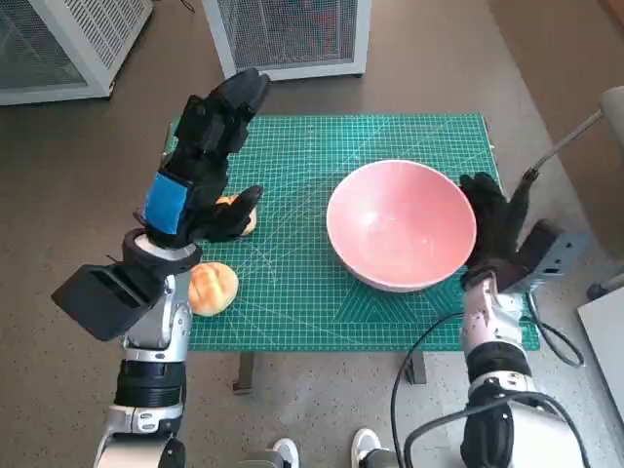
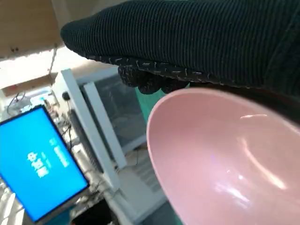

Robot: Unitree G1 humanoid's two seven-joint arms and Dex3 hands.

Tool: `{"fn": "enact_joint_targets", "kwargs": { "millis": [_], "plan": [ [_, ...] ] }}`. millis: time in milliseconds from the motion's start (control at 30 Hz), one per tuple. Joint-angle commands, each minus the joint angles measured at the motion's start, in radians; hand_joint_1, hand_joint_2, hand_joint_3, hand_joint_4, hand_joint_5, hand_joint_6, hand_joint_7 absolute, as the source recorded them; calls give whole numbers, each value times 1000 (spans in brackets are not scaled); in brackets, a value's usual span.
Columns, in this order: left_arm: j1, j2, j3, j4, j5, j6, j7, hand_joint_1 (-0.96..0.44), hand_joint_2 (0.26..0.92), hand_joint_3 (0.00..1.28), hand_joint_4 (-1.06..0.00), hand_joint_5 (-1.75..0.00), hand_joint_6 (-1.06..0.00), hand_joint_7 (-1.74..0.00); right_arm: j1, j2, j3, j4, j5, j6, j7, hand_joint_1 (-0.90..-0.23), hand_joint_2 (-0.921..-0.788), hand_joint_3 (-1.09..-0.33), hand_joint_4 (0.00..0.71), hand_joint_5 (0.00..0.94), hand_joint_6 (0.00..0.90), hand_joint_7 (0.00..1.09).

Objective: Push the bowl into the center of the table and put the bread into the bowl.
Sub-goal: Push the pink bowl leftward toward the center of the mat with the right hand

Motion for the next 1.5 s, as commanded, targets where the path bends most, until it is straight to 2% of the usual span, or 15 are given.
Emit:
{"fn": "enact_joint_targets", "kwargs": {
  "millis": [33,200,367,600,800,1067,1267,1500],
  "plan": [
    [23,12,15,-8,-10,-10,-2,-609,921,444,-72,-214,1,-565,-15,24,-3,12,8,17,9,-593,-921,-630,200,3,104,442],
    [29,20,25,-1,-6,-18,-3,-622,921,436,-92,-166,1,-560,-30,38,-15,12,24,23,21,-573,-921,-669,194,0,93,434],
    [35,27,33,6,8,-29,5,-631,921,431,-101,-139,1,-555,-45,56,-26,13,44,30,30,-535,-921,-758,173,0,88,434],
    [44,34,42,4,25,-39,21,-642,921,426,-118,-123,0,-549,-70,82,-46,14,72,50,41,-490,-921,-768,150,0,85,445],
    [49,37,44,1,29,-40,32,-651,921,424,-152,-85,-10,-533,-88,103,-47,15,77,62,38,-456,-921,-768,130,0,78,449],
    [58,41,48,-9,20,-33,34,-651,921,423,-163,-66,-16,-524,-104,124,-37,17,63,74,22,-463,-921,-766,128,1,59,437],
    [62,43,52,-2,14,-39,31,-653,921,421,-166,-58,-21,-518,-108,124,-27,19,50,85,15,-482,-921,-772,139,6,55,427],
    [77,48,61,-11,4,-39,28,-650,921,419,-171,-51,-38,-513,-122,107,19,9,13,65,9,-492,-921,-770,154,10,72,423]
  ]
}}
